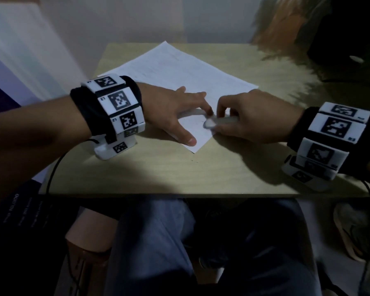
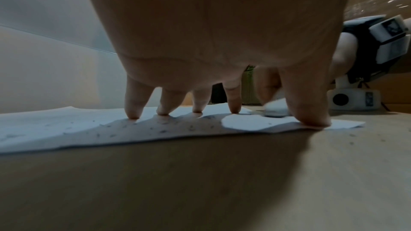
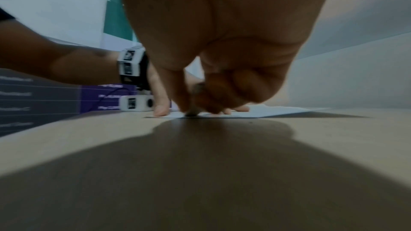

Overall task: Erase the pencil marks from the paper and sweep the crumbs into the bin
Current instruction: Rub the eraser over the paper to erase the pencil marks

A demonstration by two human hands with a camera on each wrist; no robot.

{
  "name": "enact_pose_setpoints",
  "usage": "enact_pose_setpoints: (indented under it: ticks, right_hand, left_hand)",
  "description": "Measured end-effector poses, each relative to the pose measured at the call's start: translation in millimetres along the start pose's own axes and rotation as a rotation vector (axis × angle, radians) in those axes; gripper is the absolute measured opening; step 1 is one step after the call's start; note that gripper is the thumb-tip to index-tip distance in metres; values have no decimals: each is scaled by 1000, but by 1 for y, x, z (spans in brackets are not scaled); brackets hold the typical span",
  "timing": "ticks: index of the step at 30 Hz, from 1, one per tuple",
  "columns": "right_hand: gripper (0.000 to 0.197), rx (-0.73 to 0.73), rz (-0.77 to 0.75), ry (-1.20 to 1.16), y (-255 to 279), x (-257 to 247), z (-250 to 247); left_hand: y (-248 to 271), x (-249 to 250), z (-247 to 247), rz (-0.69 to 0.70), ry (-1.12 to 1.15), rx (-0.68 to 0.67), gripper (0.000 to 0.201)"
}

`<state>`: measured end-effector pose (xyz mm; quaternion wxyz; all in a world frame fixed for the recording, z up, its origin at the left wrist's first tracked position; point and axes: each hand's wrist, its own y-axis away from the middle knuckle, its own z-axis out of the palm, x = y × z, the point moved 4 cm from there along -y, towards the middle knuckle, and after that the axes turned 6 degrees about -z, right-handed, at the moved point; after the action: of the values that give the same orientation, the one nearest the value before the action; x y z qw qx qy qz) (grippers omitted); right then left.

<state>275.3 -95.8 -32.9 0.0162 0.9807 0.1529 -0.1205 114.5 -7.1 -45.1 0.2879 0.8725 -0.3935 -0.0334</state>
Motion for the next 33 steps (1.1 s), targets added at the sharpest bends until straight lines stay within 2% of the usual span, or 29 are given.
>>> enact_pose_setpoints:
  ticks: [2, 4, 6, 8, 10, 12, 14, 16, 20, 23, 25, 29, 31, 33]
  right_hand:
    - [40, 28, 4, 42, 2, 0, -1]
    - [35, -54, -84, -51, 8, -10, 4]
    - [31, -134, -102, -107, 11, -13, 6]
    - [36, -73, -32, -59, 8, -3, 3]
    - [52, 31, 39, 62, 5, 5, -4]
    - [57, 41, -11, 76, 9, 0, -3]
    - [45, -34, -91, -17, 14, -8, 1]
    - [38, -64, -90, -42, 14, -5, 0]
    - [44, 84, -4, 117, 10, 6, -7]
    - [40, 3, -132, -12, 16, -9, 1]
    - [33, -66, -139, -105, 17, -10, 1]
    - [36, 41, -27, 41, 9, 2, -5]
    - [35, 51, -73, 41, 11, -4, -3]
    - [32, -28, -136, -64, 15, -13, 0]
  left_hand:
    - [-1, 0, 0, 2, -7, 4, 90]
    - [-3, -1, 1, 10, -11, -1, 91]
    - [-4, -3, 2, 7, -16, -8, 92]
    - [-4, -3, 2, 4, -20, -6, 90]
    - [-3, -2, 1, 5, -21, -1, 87]
    - [-2, -1, 1, 4, -19, -3, 88]
    - [-2, -2, 1, 0, -9, -6, 89]
    - [-2, -3, 1, -2, -9, -8, 90]
    - [0, 0, 0, -2, -19, -8, 90]
    - [-1, 0, 1, 1, -16, -20, 94]
    - [-1, -1, 1, 4, -15, -20, 92]
    - [2, 2, -1, -6, -19, -7, 87]
    - [0, 1, -1, -2, -21, -8, 89]
    - [-2, -1, 1, 7, -33, -15, 91]
